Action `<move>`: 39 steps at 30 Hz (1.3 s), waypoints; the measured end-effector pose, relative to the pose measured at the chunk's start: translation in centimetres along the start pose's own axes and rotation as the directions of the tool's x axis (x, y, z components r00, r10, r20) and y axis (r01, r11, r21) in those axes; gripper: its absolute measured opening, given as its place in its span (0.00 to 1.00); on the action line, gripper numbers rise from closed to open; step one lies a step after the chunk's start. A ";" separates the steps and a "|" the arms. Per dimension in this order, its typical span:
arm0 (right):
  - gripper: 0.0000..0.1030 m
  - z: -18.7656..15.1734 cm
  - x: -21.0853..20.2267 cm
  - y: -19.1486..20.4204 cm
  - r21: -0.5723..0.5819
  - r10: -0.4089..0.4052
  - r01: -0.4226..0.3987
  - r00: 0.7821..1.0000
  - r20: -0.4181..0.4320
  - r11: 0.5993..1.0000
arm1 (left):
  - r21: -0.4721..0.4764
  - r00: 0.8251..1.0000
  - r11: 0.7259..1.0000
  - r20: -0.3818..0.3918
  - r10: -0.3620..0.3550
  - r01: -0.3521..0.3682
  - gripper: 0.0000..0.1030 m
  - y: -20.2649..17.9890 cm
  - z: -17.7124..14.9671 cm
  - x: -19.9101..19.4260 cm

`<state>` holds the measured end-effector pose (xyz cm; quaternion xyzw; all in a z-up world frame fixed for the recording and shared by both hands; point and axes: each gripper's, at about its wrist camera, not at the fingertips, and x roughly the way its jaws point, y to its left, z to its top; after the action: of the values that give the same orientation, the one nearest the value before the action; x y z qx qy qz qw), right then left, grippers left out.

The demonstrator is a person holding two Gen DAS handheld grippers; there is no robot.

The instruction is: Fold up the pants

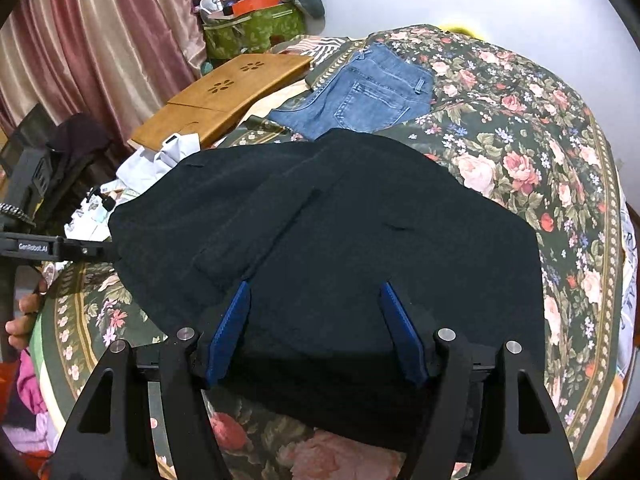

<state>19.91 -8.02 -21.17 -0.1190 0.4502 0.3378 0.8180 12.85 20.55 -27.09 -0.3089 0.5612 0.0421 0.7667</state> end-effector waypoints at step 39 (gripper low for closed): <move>0.59 -2.7 -4.9 -6.8 0.207 0.053 -0.069 0.995 0.085 0.976 | 0.509 0.811 0.792 0.585 -0.031 -0.337 0.14 -24.3 4.3 -9.9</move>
<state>20.86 -16.62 -19.49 -0.0047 0.4540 0.3178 0.8324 22.79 6.00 -7.13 0.0209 0.3172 0.0200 0.9479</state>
